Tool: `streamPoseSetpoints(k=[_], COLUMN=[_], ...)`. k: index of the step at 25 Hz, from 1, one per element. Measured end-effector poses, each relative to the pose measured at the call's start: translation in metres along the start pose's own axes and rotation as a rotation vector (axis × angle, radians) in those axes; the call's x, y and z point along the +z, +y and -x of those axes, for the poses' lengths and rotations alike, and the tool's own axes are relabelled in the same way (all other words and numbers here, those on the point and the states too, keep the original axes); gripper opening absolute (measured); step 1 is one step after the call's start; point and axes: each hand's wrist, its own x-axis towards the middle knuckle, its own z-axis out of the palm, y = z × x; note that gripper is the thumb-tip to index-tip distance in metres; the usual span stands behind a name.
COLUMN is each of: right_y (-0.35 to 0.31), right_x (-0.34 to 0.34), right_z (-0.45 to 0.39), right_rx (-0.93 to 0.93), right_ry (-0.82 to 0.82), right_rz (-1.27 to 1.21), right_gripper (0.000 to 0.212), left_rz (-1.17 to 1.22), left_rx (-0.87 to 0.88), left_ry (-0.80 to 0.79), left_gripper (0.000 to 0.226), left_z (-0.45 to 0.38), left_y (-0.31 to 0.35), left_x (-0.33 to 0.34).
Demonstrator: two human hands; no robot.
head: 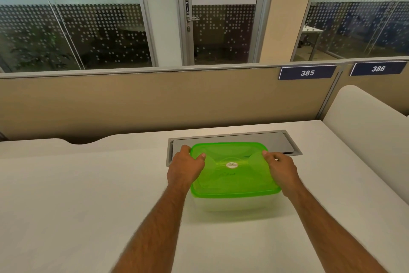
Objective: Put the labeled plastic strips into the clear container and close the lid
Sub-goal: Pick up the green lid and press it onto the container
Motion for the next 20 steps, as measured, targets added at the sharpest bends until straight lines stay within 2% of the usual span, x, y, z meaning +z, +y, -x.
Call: streamPoseSetpoints(k=[5,9,11,20], right_y=[0.003,0.005,0.007,0.009], right_x=[0.001,0.002,0.003,0.003], right_z=[-0.002,-0.004,-0.006,-0.007], right_rx=[-0.063,-0.082,-0.089,-0.091], right_ry=[0.026,0.038,0.047,0.054], right_rz=[0.067,0.081,0.087,0.086], right_gripper=[0.039,0.039,0.039,0.039], left_rz=[-0.038,-0.124,-0.142,0.078], left_rx=[-0.05,-0.075,-0.097,-0.062], left_ry=[-0.017,-0.016,-0.018,-0.065], left_gripper=[0.051,0.077,0.082,0.071], left_z=[-0.011,-0.028,-0.039,-0.061], left_y=[0.008,0.015,0.015,0.007], left_x=[0.001,0.007,0.01,0.015])
